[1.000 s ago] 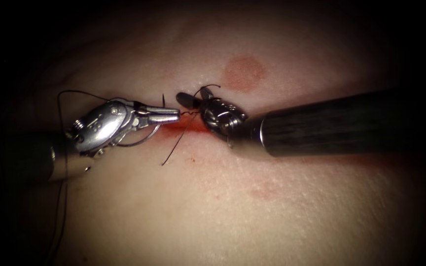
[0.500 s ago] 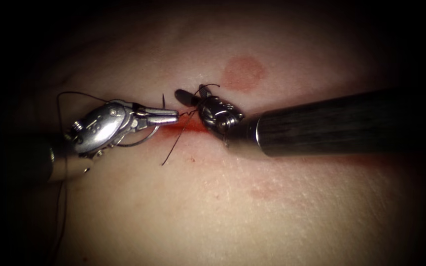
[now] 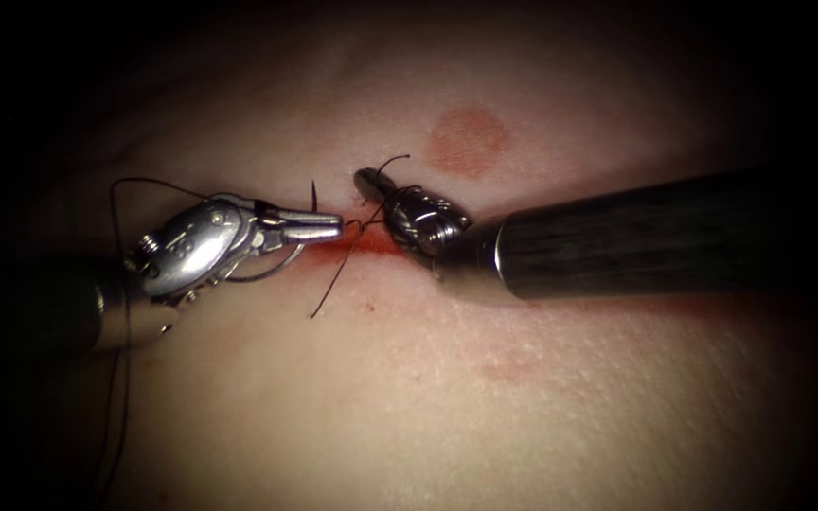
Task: Wound Closure
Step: Grab the short suture end with the right gripper, then tighten the knot by pulling the right gripper down and the left gripper up.
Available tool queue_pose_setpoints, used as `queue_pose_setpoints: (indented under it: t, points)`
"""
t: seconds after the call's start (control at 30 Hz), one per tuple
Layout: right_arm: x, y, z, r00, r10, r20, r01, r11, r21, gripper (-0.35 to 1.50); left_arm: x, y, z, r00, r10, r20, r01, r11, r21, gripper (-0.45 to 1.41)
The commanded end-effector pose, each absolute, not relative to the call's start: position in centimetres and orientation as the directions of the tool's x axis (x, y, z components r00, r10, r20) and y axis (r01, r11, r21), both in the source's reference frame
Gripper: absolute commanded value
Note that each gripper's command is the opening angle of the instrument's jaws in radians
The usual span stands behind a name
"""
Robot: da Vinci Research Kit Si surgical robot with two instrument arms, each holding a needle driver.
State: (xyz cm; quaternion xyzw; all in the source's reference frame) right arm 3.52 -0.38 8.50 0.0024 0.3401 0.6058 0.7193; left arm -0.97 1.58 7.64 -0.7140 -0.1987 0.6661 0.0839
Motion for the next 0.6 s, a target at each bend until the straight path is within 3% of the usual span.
queue_pose_setpoints:
  t: [0.03,0.6]
  points:
    - [3.58,-0.44,8.53,0.047,0.872,-0.487,-0.868,0.277,0.413,-0.35,-1.02,1.57,7.72,0.032,0.397,-0.917,0.167,-0.907,-0.387,-0.35]
    - [3.66,-0.50,8.00,0.133,0.816,-0.563,-0.843,0.392,0.368,-0.35,-0.95,2.11,8.37,-0.070,0.407,-0.911,0.087,-0.907,-0.412,-0.35]
